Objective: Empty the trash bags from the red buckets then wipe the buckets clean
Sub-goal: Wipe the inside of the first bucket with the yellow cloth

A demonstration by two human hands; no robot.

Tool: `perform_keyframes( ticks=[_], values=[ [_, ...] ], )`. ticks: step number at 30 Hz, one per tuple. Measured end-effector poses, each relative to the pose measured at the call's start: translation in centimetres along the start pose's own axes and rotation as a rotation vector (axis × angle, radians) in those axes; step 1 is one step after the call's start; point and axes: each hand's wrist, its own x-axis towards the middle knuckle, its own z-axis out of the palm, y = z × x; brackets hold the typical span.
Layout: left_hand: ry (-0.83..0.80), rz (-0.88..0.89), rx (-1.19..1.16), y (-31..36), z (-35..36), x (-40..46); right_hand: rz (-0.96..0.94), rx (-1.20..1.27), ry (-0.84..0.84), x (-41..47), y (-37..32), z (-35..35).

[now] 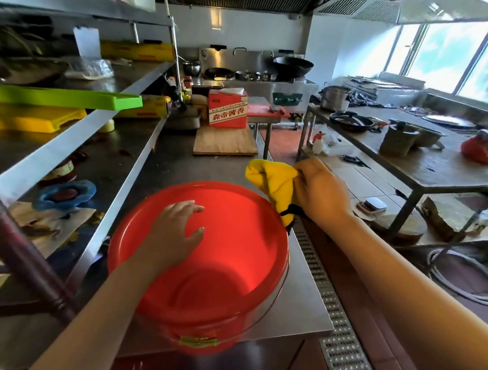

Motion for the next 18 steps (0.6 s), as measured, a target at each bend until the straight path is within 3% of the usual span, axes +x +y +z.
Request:
perform_keyframes(
  ticks=[8, 13, 18],
  values=[
    [0.036, -0.192, 0.158, -4.5, -2.2, -0.9, -0.124, 0.080, -0.071, 0.7, -5.9, 2.3],
    [-0.031, -0.331, 0.304, -7.7, -3.5, -1.7, -0.174, 0.092, -0.157, 0.8, -8.5, 4.9],
    [-0.049, -0.406, 0.240, -8.5, -3.2, -2.7, -0.156, 0.071, -0.260, 0.2, -9.8, 7.8]
  ],
)
